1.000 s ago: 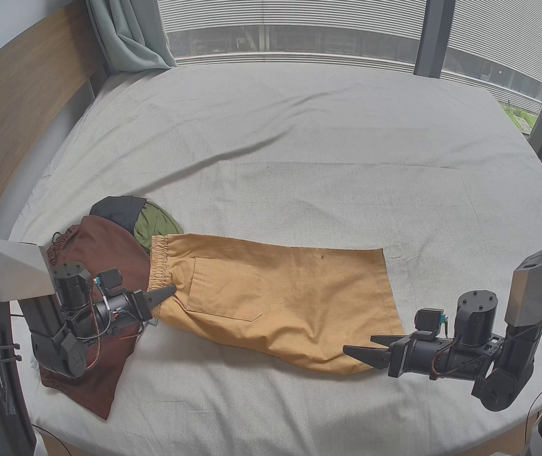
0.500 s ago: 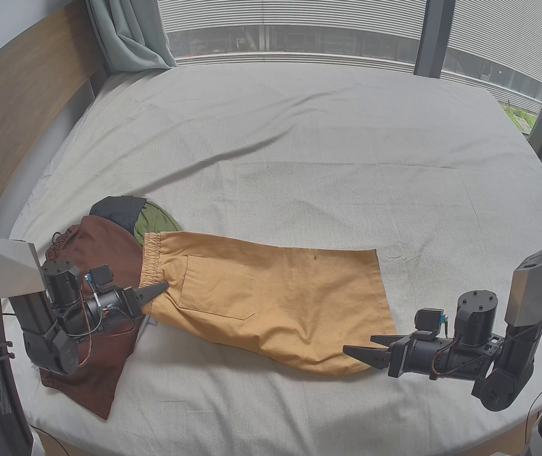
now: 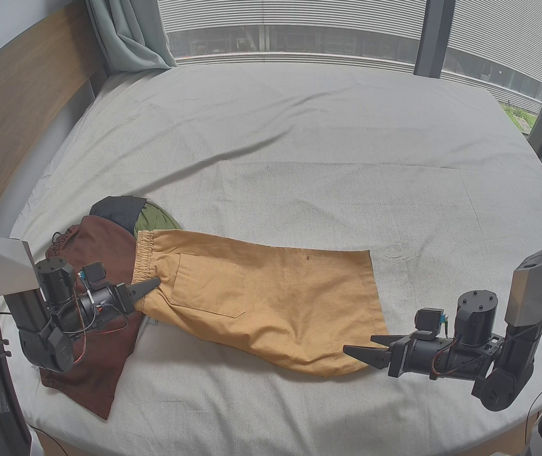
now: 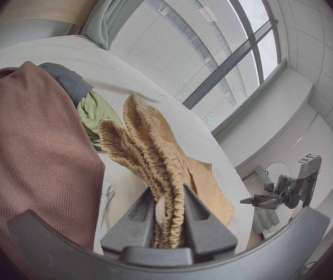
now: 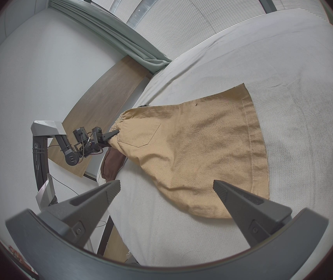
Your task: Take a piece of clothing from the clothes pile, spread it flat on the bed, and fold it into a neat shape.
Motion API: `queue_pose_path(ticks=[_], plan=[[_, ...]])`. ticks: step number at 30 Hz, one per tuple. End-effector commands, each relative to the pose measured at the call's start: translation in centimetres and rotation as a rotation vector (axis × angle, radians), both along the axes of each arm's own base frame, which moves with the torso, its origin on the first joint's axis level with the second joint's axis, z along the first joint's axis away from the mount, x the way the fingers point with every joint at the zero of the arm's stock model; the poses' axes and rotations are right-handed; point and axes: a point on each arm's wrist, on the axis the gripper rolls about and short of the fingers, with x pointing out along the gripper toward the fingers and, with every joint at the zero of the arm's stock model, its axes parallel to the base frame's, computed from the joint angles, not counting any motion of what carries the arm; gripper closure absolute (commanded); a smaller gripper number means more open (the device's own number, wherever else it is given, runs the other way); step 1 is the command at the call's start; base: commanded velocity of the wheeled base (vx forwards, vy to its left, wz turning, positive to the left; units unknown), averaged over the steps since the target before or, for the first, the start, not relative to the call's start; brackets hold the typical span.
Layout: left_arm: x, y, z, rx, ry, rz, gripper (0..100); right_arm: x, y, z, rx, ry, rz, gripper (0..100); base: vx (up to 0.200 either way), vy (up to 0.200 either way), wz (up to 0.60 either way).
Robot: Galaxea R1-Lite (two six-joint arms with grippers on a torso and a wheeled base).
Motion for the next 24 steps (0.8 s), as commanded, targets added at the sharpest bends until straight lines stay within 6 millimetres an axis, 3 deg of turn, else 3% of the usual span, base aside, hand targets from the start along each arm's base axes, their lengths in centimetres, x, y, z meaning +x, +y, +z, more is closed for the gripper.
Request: queue_pose_path(ticks=[1, 6, 16, 24], plan=[[0.0, -0.1, 0.1, 0.005, -0.008, -0.003, 100, 0.0, 0.0, 0.0, 0.000, 0.001, 0.002, 0, 0.000, 0.000, 0.00], [0.0, -1.0, 0.1, 0.049, -0.041, -0.031, 100, 0.0, 0.0, 0.0, 0.000, 0.001, 0.002, 0, 0.000, 0.000, 0.00], [-0.3, -4.8, -0.1, 0.082, -0.047, -0.066, 100, 0.0, 0.0, 0.0, -0.001, -0.002, 0.002, 0, 0.000, 0.000, 0.00], [-0.2, -6.1, 0.2, 0.081, -0.067, -0.086, 100, -0.1, 0.2, 0.0, -0.001, -0.002, 0.010, 0, 0.000, 0.000, 0.00]])
